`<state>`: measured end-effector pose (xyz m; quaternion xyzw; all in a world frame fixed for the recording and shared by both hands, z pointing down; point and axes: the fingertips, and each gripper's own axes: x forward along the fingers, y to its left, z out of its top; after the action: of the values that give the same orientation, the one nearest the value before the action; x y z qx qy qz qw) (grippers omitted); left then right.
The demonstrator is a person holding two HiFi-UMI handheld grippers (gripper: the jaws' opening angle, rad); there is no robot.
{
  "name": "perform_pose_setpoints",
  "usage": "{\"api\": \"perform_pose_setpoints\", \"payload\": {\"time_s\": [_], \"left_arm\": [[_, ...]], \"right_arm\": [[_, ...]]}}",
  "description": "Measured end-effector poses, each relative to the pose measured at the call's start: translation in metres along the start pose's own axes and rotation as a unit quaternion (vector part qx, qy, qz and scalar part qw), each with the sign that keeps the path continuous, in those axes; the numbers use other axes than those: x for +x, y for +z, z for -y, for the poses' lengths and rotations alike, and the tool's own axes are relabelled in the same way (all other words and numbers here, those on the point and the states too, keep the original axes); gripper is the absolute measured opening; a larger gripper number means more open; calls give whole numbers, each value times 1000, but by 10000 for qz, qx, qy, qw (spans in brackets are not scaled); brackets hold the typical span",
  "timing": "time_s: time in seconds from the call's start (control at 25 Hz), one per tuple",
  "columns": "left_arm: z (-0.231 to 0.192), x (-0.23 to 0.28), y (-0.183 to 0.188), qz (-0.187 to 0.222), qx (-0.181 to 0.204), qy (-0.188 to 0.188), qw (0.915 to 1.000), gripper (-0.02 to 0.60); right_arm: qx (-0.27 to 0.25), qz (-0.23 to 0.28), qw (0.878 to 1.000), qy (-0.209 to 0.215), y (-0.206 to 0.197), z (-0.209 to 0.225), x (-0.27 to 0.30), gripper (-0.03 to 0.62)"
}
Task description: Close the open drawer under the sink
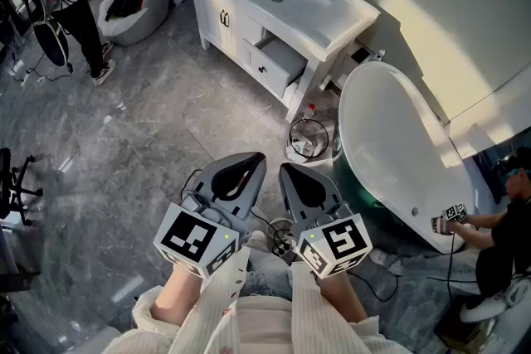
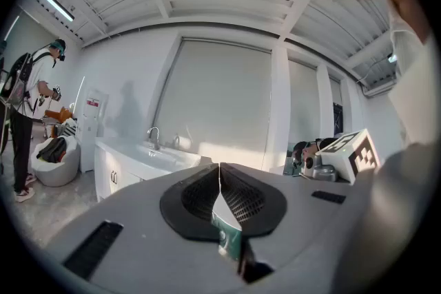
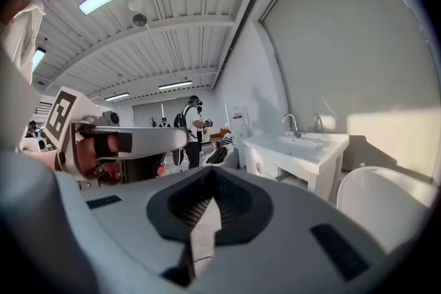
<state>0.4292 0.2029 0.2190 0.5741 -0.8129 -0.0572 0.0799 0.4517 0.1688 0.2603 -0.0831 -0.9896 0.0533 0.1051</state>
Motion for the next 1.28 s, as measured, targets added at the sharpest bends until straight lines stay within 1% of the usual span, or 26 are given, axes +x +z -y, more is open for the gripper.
{"api": "perform_pose_setpoints", "payload": {"time_s": [0.36,0.68,0.84,1.0,1.28], "left_arm": [[10,9,-5,-1,46,31,10000,17],[6,11,-8,-23,79,239,9997,17],[-9,18,-5,3,77,332,9994,17],[-29,30,0,35,75,342,9994,17],[-88,55,13,71,124,248,9996,17]], "right_arm": [[-33,90,10000,4,-1,9,-6,9],[-52,32,9999,110,-5,16,2,9],[-26,-7,9999,154,-6,21,16,9],[-22,-10,9999,146,0,29,39,9],[-20,-4,10000,47,14,43,100,9]]}}
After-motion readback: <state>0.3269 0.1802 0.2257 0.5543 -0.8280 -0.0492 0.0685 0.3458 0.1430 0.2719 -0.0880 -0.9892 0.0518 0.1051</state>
